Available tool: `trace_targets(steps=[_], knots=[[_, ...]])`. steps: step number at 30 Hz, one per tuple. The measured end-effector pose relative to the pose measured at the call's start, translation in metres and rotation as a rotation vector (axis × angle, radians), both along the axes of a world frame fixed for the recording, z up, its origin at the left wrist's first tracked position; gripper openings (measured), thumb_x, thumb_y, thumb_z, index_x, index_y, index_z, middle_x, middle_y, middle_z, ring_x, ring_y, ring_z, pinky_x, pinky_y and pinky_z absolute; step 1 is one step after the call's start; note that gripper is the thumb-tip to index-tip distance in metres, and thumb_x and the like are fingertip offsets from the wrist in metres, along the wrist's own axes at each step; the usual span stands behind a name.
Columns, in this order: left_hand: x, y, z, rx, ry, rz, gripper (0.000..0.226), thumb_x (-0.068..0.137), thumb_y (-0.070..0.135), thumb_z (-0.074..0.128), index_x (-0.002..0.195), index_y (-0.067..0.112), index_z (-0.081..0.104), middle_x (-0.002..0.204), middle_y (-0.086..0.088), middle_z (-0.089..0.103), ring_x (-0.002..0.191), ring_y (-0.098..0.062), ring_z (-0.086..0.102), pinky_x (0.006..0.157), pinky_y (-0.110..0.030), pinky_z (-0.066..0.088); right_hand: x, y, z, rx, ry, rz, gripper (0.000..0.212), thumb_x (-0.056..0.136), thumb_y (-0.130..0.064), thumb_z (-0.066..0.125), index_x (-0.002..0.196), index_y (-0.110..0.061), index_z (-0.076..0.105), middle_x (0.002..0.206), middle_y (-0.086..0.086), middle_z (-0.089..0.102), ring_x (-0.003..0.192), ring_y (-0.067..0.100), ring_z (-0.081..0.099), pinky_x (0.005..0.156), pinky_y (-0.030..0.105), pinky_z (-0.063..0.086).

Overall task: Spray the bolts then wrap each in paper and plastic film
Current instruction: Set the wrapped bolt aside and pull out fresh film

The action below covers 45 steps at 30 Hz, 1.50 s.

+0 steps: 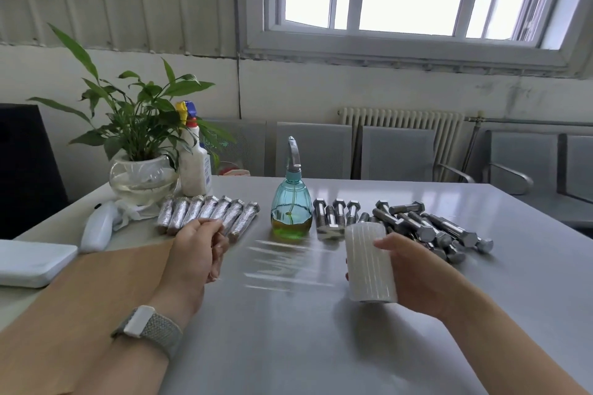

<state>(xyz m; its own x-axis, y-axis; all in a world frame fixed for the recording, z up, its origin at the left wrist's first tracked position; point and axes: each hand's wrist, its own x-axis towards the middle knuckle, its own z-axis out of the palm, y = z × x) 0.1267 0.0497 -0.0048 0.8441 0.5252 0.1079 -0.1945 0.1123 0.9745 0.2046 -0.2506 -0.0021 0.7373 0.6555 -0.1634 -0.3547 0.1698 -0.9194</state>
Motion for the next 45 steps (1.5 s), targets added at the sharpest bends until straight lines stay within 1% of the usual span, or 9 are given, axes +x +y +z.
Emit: trace_targets(steps=[4, 10, 17, 21, 28, 31, 37, 42, 45], knots=[[0.005, 0.007, -0.001, 0.059, 0.034, 0.048, 0.019, 0.101, 0.014, 0.041, 0.081, 0.013, 0.044, 0.043, 0.005, 0.038, 0.026, -0.009, 0.022, 0.037, -0.011, 0.015, 0.007, -0.008, -0.002, -0.066, -0.032, -0.103, 0.083, 0.035, -0.037, 0.1, 0.107, -0.006, 0.073, 0.096, 0.016, 0.07, 0.08, 0.026, 0.07, 0.07, 0.04, 0.06], [0.011, 0.011, -0.01, 0.252, 0.017, 0.091, 0.02, 0.103, 0.021, 0.043, 0.083, 0.016, 0.046, 0.044, 0.009, 0.043, 0.028, -0.006, 0.025, 0.032, -0.012, 0.02, 0.009, -0.013, -0.003, -0.064, -0.053, -0.157, 0.088, 0.048, -0.035, 0.096, 0.12, 0.001, 0.06, 0.103, 0.021, 0.07, 0.089, 0.037, 0.07, 0.076, 0.046, 0.059], [0.007, 0.025, -0.005, 0.218, 0.087, 0.162, 0.02, 0.103, 0.022, 0.044, 0.084, 0.016, 0.048, 0.049, 0.003, 0.044, 0.026, -0.006, 0.023, 0.033, -0.008, 0.018, 0.008, -0.03, 0.012, -0.028, -0.001, -0.108, 0.059, 0.069, -0.034, 0.085, 0.117, -0.003, 0.07, 0.112, 0.021, 0.067, 0.097, 0.035, 0.067, 0.079, 0.045, 0.059], [-0.001, 0.027, 0.01, 0.343, 0.094, 0.22, 0.02, 0.102, 0.02, 0.045, 0.084, 0.014, 0.049, 0.055, -0.005, 0.045, 0.023, -0.006, 0.023, 0.03, -0.008, 0.015, 0.007, -0.035, 0.018, -0.085, -0.046, -0.233, 0.074, 0.046, -0.035, 0.097, 0.109, -0.006, 0.071, 0.099, 0.019, 0.072, 0.088, 0.033, 0.072, 0.073, 0.045, 0.061], [-0.016, 0.034, 0.01, 0.492, 0.198, 0.214, 0.021, 0.101, 0.021, 0.047, 0.084, 0.01, 0.05, 0.055, -0.006, 0.049, 0.022, -0.007, 0.028, 0.027, -0.013, 0.022, -0.008, -0.047, 0.017, -0.207, -0.028, -0.252, 0.081, 0.057, -0.043, 0.093, 0.119, -0.003, 0.061, 0.096, 0.022, 0.069, 0.084, 0.039, 0.069, 0.076, 0.047, 0.056], [-0.019, 0.046, -0.005, 0.471, 0.3, 0.185, 0.023, 0.101, 0.02, 0.048, 0.081, 0.008, 0.052, 0.042, 0.0, 0.049, 0.028, -0.015, 0.035, 0.031, -0.014, 0.023, -0.017, -0.06, 0.017, -0.229, -0.01, -0.184, 0.098, 0.039, -0.04, 0.096, 0.122, -0.003, 0.062, 0.103, 0.025, 0.066, 0.092, 0.041, 0.067, 0.081, 0.047, 0.054], [-0.024, 0.054, -0.022, 0.512, 0.408, 0.128, 0.022, 0.101, 0.02, 0.049, 0.083, 0.007, 0.052, 0.035, 0.002, 0.047, 0.027, -0.014, 0.033, 0.032, -0.016, 0.025, -0.027, -0.079, 0.011, -0.295, -0.071, -0.292, 0.108, 0.016, -0.04, 0.101, 0.11, -0.001, 0.066, 0.088, 0.023, 0.07, 0.073, 0.035, 0.07, 0.062, 0.042, 0.06], [-0.028, 0.046, -0.024, 0.873, 0.531, 0.164, 0.022, 0.098, 0.03, 0.047, 0.079, 0.018, 0.05, 0.074, -0.006, 0.063, 0.063, -0.028, 0.056, 0.063, -0.034, 0.046, -0.031, -0.092, 0.009, -0.455, -0.127, -0.357, 0.104, 0.034, -0.048, 0.096, 0.119, -0.004, 0.057, 0.096, 0.025, 0.072, 0.079, 0.035, 0.072, 0.064, 0.041, 0.06], [-0.033, 0.035, -0.024, 1.062, 0.598, 0.18, 0.024, 0.1, 0.034, 0.039, 0.08, 0.022, 0.043, 0.09, -0.005, 0.059, 0.084, -0.028, 0.052, 0.078, -0.037, 0.043, -0.029, -0.095, 0.009, -0.596, -0.271, -0.484, 0.088, 0.056, -0.077, 0.075, 0.123, -0.022, 0.06, 0.12, 0.009, 0.066, 0.107, 0.028, 0.064, 0.097, 0.042, 0.051]])
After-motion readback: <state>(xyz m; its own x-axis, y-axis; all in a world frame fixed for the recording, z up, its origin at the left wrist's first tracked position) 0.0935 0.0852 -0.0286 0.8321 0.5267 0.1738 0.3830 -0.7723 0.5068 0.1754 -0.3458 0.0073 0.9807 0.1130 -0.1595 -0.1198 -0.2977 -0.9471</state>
